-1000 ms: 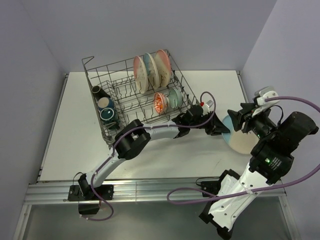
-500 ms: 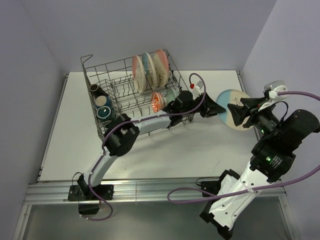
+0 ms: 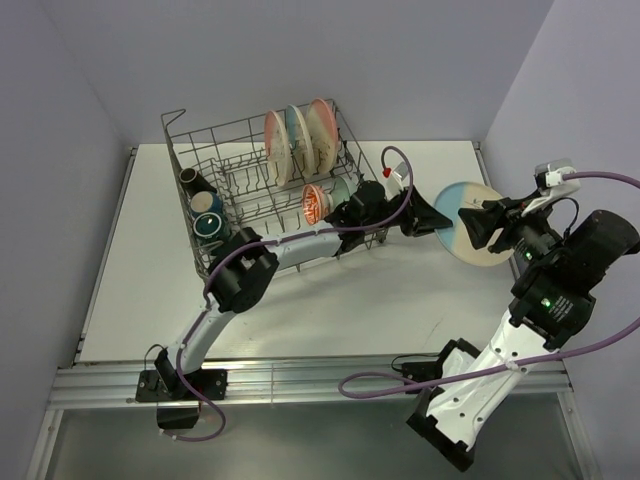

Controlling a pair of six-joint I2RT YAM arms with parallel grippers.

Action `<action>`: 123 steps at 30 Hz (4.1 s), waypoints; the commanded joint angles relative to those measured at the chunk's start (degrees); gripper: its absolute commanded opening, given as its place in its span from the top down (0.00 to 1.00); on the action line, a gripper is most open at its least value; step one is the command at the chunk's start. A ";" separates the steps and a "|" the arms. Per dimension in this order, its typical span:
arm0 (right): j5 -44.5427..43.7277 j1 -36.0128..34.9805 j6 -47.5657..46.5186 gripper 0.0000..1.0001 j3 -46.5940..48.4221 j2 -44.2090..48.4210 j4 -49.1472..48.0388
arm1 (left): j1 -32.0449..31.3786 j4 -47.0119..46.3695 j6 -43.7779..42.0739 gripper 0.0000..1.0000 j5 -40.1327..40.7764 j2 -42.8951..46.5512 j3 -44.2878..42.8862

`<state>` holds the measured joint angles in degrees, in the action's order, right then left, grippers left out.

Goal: Load the mixed dishes into the dish rack
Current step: Pass the plate from the left arm to the right

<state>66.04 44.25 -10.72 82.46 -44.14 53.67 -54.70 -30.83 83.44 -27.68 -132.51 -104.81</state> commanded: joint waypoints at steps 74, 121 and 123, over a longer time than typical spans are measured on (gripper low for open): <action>-1.53 -38.97 55.01 0.07 -14.95 -26.79 -60.60 | 32.81 0.95 -12.51 1.00 -17.32 61.49 43.11; -19.41 -61.02 41.33 1.00 18.23 -44.53 -43.42 | 43.27 51.54 -45.02 0.18 17.99 80.02 33.81; -24.70 -63.40 35.96 1.00 21.50 -46.64 -37.36 | 43.27 53.50 -47.40 0.14 22.12 81.70 32.48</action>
<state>53.36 -15.29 36.36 96.64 -89.32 4.56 -11.60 15.16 43.75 -16.34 -54.08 -68.69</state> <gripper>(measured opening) 0.237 0.846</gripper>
